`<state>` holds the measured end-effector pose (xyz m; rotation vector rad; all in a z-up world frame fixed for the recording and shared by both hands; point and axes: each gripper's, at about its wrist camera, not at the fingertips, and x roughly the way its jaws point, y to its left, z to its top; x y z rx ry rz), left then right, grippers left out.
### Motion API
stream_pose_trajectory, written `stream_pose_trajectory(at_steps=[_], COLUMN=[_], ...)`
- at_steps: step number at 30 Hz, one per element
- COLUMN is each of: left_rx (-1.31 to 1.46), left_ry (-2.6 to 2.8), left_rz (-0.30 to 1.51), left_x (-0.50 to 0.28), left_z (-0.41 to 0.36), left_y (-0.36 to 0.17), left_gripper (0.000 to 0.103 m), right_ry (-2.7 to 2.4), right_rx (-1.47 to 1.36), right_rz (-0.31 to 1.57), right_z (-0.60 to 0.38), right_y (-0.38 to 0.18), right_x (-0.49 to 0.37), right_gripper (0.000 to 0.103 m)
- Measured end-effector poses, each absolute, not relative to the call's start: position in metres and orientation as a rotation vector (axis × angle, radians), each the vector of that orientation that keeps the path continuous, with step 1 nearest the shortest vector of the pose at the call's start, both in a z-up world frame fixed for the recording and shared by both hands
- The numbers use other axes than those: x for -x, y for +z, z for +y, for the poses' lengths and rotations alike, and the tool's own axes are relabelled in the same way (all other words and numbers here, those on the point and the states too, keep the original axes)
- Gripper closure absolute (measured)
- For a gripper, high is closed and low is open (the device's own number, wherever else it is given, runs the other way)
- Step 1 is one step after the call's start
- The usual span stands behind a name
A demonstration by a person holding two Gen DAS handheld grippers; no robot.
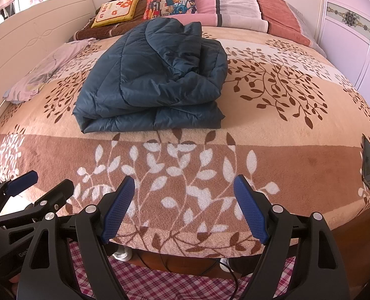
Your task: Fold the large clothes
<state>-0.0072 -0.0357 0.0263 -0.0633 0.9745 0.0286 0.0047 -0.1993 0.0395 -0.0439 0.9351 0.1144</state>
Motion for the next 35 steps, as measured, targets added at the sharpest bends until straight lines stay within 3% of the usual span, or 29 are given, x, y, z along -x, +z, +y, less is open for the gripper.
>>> stream_pose_trajectory(at_steps=[35], left_rx=[0.064], left_ry=[0.023], left_rz=[0.959], left_x=[0.0108], left_z=[-0.0332], left_y=[0.0346], left_gripper=[0.025], right_ry=[0.112], right_rx=[0.047], right_rz=[0.926], right_z=[-0.1987], right_y=[0.0432], right_x=[-0.0036], right_gripper=[0.024])
